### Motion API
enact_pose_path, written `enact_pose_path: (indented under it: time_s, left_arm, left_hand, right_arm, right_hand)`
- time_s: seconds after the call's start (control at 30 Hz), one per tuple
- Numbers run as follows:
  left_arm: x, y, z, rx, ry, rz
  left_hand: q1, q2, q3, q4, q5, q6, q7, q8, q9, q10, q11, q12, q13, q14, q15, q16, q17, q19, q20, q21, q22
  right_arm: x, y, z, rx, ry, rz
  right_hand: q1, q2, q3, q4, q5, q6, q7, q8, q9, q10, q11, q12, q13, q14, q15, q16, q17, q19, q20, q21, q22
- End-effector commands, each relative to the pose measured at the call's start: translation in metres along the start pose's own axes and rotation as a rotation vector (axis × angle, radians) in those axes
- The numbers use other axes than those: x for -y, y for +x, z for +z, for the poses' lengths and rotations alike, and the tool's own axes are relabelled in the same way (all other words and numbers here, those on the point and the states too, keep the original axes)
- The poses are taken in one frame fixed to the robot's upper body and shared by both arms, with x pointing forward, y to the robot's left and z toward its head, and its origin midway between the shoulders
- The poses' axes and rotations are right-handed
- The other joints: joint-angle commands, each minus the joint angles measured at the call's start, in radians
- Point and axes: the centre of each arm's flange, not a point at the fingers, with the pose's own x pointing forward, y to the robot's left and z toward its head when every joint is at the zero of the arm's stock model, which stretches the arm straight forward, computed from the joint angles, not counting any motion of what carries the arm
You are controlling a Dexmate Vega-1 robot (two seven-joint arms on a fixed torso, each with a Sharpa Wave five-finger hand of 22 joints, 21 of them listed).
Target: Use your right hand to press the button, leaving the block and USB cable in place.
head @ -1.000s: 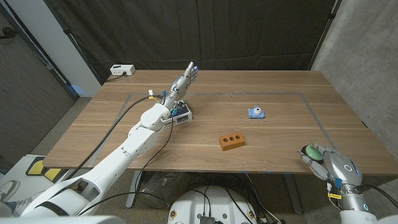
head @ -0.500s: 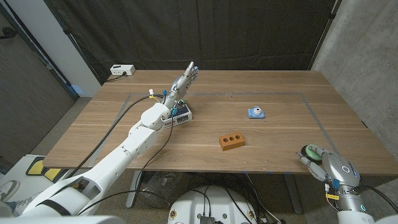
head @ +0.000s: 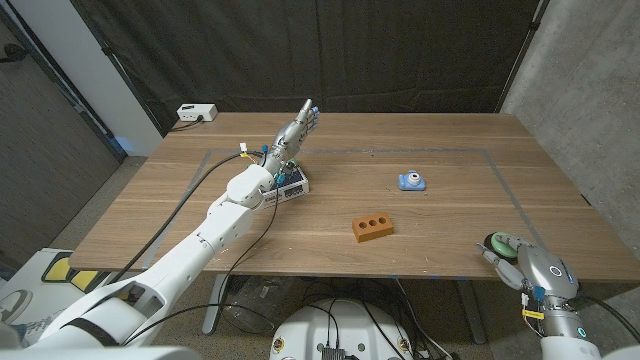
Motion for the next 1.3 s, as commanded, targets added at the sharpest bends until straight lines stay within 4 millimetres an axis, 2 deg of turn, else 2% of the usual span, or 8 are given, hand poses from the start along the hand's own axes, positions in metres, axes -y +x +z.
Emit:
enact_pose_path:
  time_s: [0.03,0.43,0.57,0.73,0.9,1.3]
  left_arm:
    - [-0.001,0.001,-0.001,-0.003,-0.003,-0.002]
    - [-0.002,-0.004,-0.002,-0.011,-0.003,0.0]
    - [-0.002,-0.005,-0.002,-0.011,-0.003,0.004]
    - [-0.003,-0.006,-0.002,-0.007,-0.006,0.006]
    - [-0.002,-0.005,-0.002,-0.006,-0.007,0.003]
    - [-0.003,-0.003,0.002,0.0,0.002,-0.002]
  left_hand:
    - [0.001,0.004,-0.01,-0.001,0.003,0.005,-0.006,0.004,0.003,0.003,-0.002,-0.004,0.003,0.01,-0.004,0.0,0.004,-0.002,0.005,-0.005,0.003]
    - [0.002,0.006,-0.012,0.0,0.002,0.006,-0.006,0.003,0.004,0.002,-0.002,-0.005,0.003,0.009,-0.004,-0.001,0.004,-0.002,0.007,-0.01,0.004]
    - [0.002,0.006,-0.013,0.0,0.002,0.006,-0.006,0.003,0.004,0.001,-0.003,-0.005,0.003,0.01,-0.004,-0.001,0.004,-0.002,0.007,-0.012,0.004]
    - [0.002,0.007,-0.014,0.0,0.002,0.005,-0.007,0.003,0.004,0.001,-0.003,-0.005,0.003,0.009,-0.005,-0.002,0.004,-0.002,0.007,-0.014,0.004]
    - [0.002,0.007,-0.015,0.0,0.002,0.006,-0.006,0.003,0.004,0.002,-0.004,-0.005,0.003,0.01,-0.003,-0.002,0.004,-0.002,0.008,-0.016,0.004]
    - [0.003,0.008,-0.017,0.0,0.001,0.006,-0.006,0.003,0.004,0.003,-0.003,-0.005,0.003,0.011,-0.003,-0.002,0.004,-0.001,0.008,-0.02,0.004]
  right_arm:
    - [-0.011,-0.002,0.001,-0.007,0.027,0.018]
    - [-0.031,-0.008,0.004,-0.002,0.037,0.085]
    - [-0.034,-0.008,0.003,0.002,0.036,0.101]
    - [-0.034,-0.007,0.002,-0.002,0.031,0.105]
    - [-0.033,-0.006,0.001,-0.007,0.028,0.112]
    - [-0.026,-0.004,0.001,-0.012,0.03,0.086]
  right_hand:
    - [0.009,0.004,0.008,0.001,-0.009,0.022,0.001,0.006,0.002,0.024,0.003,0.008,0.005,0.022,-0.118,0.006,0.003,0.02,-0.112,0.008,0.004]
    - [0.011,0.004,0.008,0.0,-0.013,0.033,0.008,0.007,0.002,0.028,0.007,0.007,0.005,0.022,-0.118,0.002,0.002,0.021,-0.113,0.006,0.005]
    - [0.011,0.005,0.008,0.001,-0.017,0.063,0.005,0.013,0.001,0.044,0.007,0.009,0.004,0.037,-0.12,0.003,0.003,0.029,-0.113,0.007,0.005]
    - [0.006,0.008,0.006,0.006,-0.032,0.159,-0.006,0.03,0.0,0.13,0.004,0.027,0.004,0.092,-0.132,0.006,0.003,0.072,-0.12,0.015,0.007]
    - [0.004,0.009,0.004,0.008,-0.039,0.191,-0.009,0.031,-0.001,0.171,-0.002,0.034,0.004,0.134,-0.143,0.012,0.003,0.1,-0.123,0.023,0.009]
    - [0.004,0.007,0.003,0.008,-0.043,0.186,-0.007,0.021,-0.001,0.163,-0.002,0.024,0.003,0.126,-0.137,0.001,0.003,0.099,-0.121,0.019,0.009]
